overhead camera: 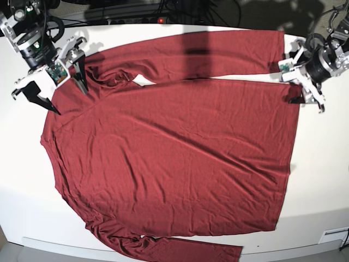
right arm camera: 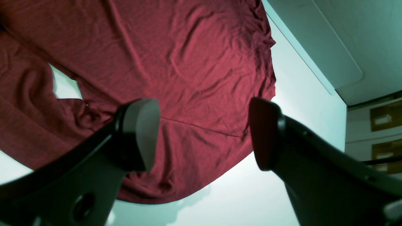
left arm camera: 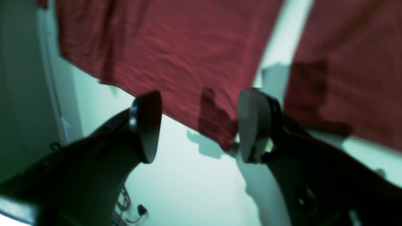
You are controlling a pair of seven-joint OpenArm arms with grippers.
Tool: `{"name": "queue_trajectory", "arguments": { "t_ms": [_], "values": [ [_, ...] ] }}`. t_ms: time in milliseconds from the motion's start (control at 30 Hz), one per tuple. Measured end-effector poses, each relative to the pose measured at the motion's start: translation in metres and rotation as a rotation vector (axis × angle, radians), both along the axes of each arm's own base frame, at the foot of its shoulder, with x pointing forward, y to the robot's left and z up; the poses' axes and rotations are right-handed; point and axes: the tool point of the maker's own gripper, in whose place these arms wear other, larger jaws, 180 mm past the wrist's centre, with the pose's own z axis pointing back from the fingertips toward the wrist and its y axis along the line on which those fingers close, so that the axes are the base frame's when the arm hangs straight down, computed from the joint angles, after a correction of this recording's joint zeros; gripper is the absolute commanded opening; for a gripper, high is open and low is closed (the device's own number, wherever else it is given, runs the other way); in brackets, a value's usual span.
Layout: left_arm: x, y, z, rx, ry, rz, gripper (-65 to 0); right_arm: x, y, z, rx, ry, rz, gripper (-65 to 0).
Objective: Fold the T-shirt properly
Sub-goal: 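Move both grippers down to the shoulder edges of the red shirt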
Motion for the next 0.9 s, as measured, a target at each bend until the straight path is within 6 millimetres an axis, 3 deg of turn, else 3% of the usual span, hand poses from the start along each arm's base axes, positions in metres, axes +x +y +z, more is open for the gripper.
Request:
{"name": "queue_trajectory", "arguments": {
  "t_ms": [133, 500, 900],
  "values": [
    [-0.009, 0.012, -0.017, 0.045, 0.028, -0.038, -27.9, 0.005, 0.0, 0.004, 0.001, -0.017, -0.001, -21.1],
    [-0.003, 0.034, -0.029, 0.127, -0.036, -0.049, -27.9, 0.006, 0.0, 0.005, 0.003, -0.023, -0.001, -21.1],
    [-0.002, 0.01, -0.04, 0.048, -0.048, 0.006, -28.1, 0.006, 0.0, 0.005, 0.004, -0.022, -0.001, -21.1]
  ]
}}
